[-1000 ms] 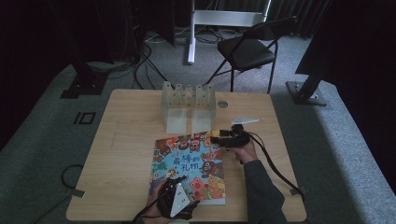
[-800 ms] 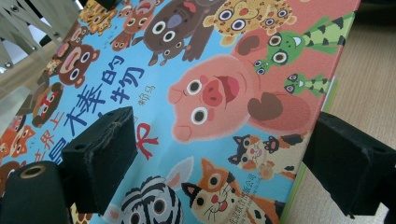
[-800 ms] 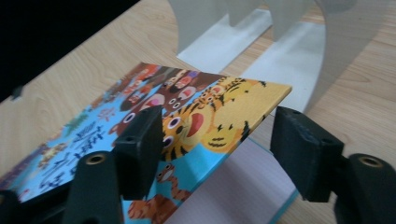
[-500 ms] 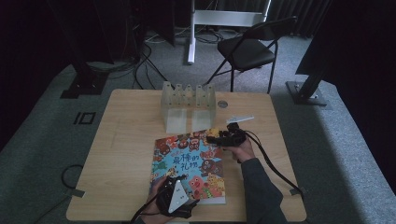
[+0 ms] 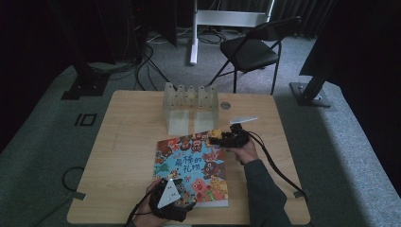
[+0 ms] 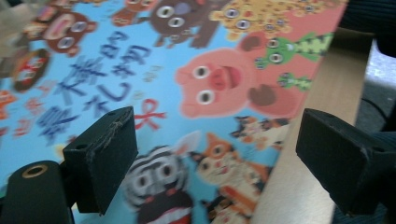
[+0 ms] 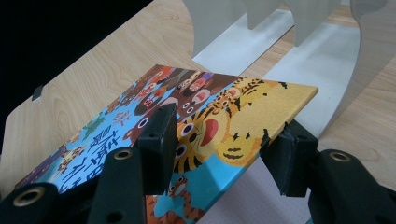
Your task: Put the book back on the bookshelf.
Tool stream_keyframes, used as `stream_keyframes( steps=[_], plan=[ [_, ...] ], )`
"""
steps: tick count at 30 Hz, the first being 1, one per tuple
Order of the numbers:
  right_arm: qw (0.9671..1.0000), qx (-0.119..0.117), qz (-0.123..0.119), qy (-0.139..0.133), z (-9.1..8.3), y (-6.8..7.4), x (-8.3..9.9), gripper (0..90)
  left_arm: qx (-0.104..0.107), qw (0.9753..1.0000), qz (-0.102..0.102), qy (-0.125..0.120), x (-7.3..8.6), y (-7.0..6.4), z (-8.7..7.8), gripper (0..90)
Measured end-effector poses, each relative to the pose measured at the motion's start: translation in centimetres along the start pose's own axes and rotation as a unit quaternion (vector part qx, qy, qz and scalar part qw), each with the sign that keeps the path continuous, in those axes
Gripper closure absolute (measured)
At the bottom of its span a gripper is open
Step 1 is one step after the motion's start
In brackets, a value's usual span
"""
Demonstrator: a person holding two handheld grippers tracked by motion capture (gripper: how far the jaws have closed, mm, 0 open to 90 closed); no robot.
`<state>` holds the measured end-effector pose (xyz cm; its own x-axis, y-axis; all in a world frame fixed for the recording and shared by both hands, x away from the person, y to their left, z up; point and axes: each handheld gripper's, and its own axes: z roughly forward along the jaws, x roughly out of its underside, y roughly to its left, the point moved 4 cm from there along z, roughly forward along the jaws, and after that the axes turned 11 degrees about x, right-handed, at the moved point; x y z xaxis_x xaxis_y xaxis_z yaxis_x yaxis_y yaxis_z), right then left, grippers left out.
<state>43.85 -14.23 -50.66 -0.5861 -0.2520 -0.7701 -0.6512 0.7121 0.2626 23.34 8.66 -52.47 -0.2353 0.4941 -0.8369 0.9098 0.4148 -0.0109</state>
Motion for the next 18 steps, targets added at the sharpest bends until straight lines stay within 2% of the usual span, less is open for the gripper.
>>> stream_keyframes(
  steps=[2, 5, 6, 11, 14, 18],
  plan=[
    [1.0, 0.0, 0.0, -0.001, 0.0, 0.0, 0.0, 48.2, -0.011, 0.9999, -0.006, 0.001, 0.1, 0.7, -0.3, 12.9],
    [1.0, -0.001, 0.0, -0.001, 0.0, 0.0, -0.1, 48.4, -0.015, 0.9998, -0.013, 0.001, 0.3, 1.3, -0.6, 12.8],
    [1.0, -0.004, 0.002, -0.003, -0.1, 0.1, -0.2, 49.6, -0.028, 0.9994, -0.02, 0.0, 0.4, 2.2, -1.0, 12.8],
    [1.0, -0.003, -0.003, -0.005, -0.2, 0.2, -0.5, 49.6, -0.039, 0.9981, -0.046, -0.009, 0.8, 4.1, -1.9, 12.9],
    [1.0, -0.006, 0.0, 0.003, -0.1, 0.2, -0.5, 48.2, -0.042, 0.9972, -0.06, -0.018, 1.0, 4.8, -2.2, 12.9],
    [0.9999, -0.005, -0.001, 0.013, 0.2, 0.2, -0.2, 46.2, -0.052, 0.9968, -0.059, -0.017, 1.2, 5.2, -2.4, 13.6]
  ],
)
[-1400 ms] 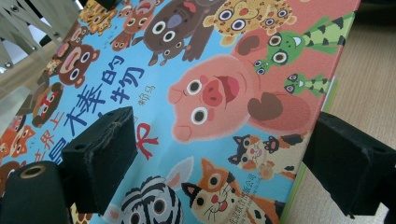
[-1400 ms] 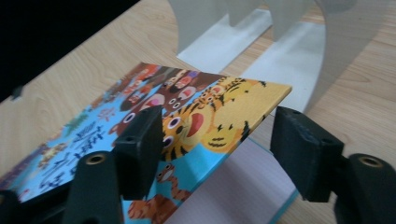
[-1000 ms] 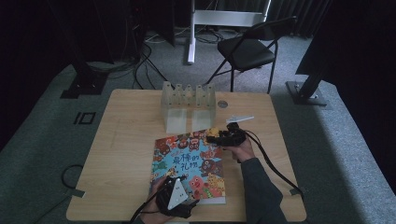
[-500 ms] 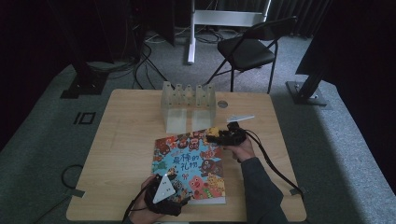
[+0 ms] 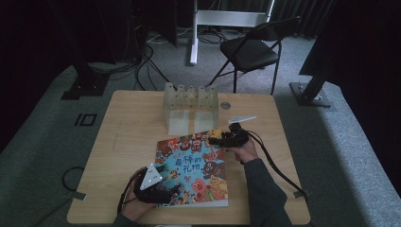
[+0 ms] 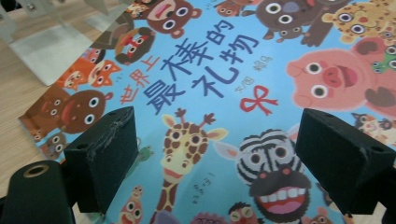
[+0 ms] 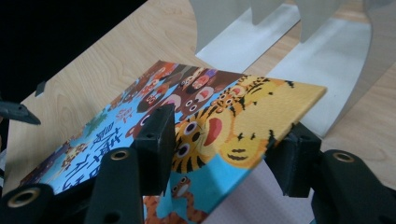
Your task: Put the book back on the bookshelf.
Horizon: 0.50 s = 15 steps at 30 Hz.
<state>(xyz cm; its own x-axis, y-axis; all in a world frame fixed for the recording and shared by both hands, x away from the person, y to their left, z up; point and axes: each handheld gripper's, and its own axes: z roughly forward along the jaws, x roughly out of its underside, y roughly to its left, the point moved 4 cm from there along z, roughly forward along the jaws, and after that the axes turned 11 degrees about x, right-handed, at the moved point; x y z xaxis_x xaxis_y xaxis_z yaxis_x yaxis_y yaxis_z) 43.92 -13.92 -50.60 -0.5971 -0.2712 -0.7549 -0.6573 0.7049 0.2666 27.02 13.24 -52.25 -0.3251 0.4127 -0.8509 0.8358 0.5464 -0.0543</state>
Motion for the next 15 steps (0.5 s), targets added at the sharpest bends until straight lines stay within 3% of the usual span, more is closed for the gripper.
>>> stream_keyframes(
  steps=[15],
  plan=[
    [0.9981, -0.05, 0.018, -0.031, -0.8, 0.3, -1.1, 61.5, -0.019, 0.9991, -0.036, 0.01, 0.9, 2.8, -0.2, 14.3]
  ],
)
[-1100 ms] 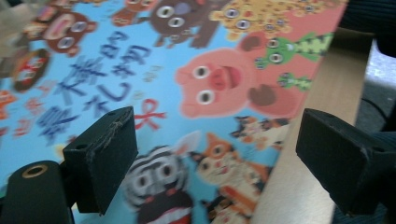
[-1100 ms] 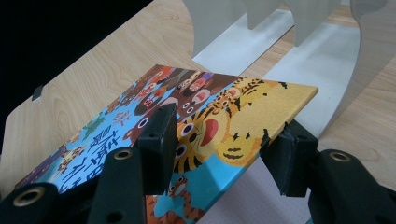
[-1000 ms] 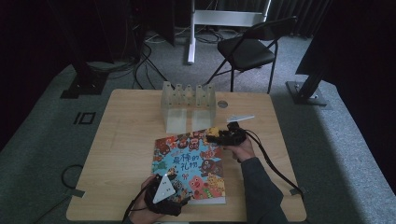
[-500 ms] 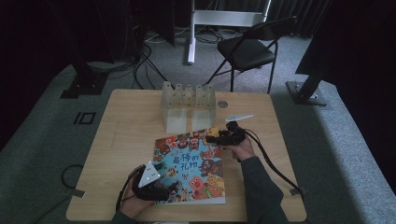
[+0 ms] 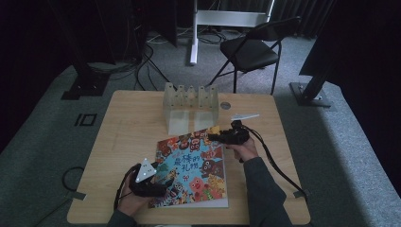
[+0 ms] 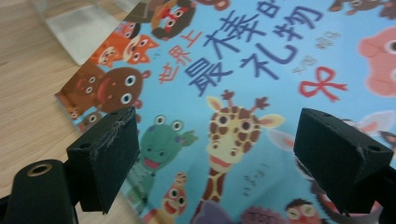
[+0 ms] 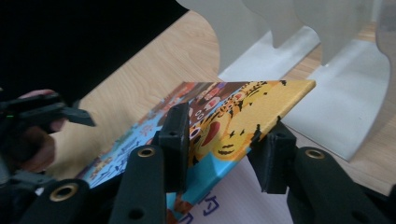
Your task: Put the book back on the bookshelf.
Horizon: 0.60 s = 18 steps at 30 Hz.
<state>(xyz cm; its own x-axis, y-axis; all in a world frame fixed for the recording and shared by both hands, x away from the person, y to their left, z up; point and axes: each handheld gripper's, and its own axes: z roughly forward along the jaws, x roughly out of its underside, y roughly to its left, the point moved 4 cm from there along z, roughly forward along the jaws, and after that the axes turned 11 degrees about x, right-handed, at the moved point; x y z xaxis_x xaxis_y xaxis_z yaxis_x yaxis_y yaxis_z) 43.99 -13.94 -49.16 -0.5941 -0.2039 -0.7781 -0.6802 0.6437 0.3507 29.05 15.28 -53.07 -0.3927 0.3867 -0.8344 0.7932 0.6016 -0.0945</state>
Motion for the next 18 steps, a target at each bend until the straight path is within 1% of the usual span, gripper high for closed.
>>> stream_keyframes(
  steps=[6, 10, 15, 18],
  plan=[
    [0.9999, 0.006, -0.012, 0.001, -0.2, 0.5, -0.5, 62.2, -0.005, 0.9999, -0.01, 0.003, 0.1, 1.0, 0.1, 14.3],
    [0.9997, 0.011, -0.021, 0.001, -0.4, 1.1, -1.0, 62.8, -0.004, 0.9998, -0.016, 0.006, 0.0, 1.7, 0.1, 14.3],
    [0.9996, 0.015, -0.022, -0.01, -0.7, 1.6, -1.3, 64.2, -0.002, 0.9996, -0.028, 0.002, 0.1, 2.5, 0.1, 14.4],
    [0.9995, 0.016, -0.022, -0.017, -1.1, 2.0, -1.4, 64.8, -0.002, 0.9996, -0.028, 0.002, 0.1, 2.7, 0.1, 14.4]
  ],
)
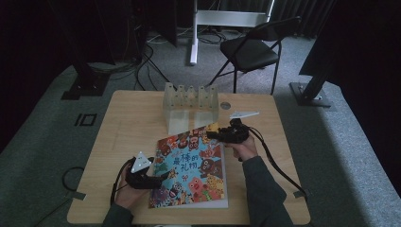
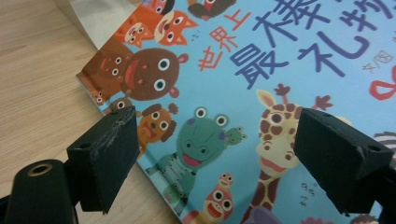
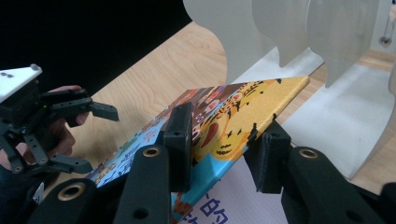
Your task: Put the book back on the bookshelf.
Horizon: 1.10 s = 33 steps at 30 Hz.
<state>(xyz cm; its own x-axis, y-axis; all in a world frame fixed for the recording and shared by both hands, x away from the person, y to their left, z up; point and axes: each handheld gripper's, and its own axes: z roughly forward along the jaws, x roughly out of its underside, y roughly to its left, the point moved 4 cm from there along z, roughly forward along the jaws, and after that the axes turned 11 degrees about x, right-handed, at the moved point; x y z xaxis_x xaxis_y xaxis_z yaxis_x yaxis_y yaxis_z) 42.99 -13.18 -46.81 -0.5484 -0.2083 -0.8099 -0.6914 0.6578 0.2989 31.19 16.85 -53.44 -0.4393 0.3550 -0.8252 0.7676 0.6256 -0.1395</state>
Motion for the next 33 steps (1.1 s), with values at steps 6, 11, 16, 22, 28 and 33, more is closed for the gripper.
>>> stream_keyframes(
  steps=[6, 11, 16, 22, 28, 33],
  plan=[
    [0.9999, 0.001, 0.0, -0.012, -0.6, 0.4, -0.3, 66.5, -0.006, 1.0, 0.001, -0.006, -0.7, 0.7, -0.2, 14.4],
    [0.9997, 0.0, -0.001, -0.023, -1.3, 0.5, -0.5, 67.8, 0.007, 0.9997, -0.017, -0.018, -0.9, 1.3, -0.4, 14.4],
    [0.9996, -0.001, -0.002, -0.029, -2.0, 0.7, -0.7, 68.9, 0.01, 0.9995, -0.024, -0.021, -0.9, 1.8, -0.5, 14.4],
    [0.9993, 0.001, -0.006, -0.038, -2.9, 1.0, -0.9, 69.7, 0.004, 0.9988, -0.035, -0.034, -0.9, 2.4, -0.9, 15.0],
    [0.9989, 0.002, -0.007, -0.046, -3.4, 1.3, -0.9, 70.4, -0.001, 0.9988, -0.035, -0.036, -1.1, 2.8, -1.5, 15.0],
    [0.9986, 0.002, -0.01, -0.051, -3.9, 1.4, -1.0, 70.9, -0.001, 0.9983, -0.039, -0.042, -1.4, 3.3, -1.6, 15.0]
  ],
)
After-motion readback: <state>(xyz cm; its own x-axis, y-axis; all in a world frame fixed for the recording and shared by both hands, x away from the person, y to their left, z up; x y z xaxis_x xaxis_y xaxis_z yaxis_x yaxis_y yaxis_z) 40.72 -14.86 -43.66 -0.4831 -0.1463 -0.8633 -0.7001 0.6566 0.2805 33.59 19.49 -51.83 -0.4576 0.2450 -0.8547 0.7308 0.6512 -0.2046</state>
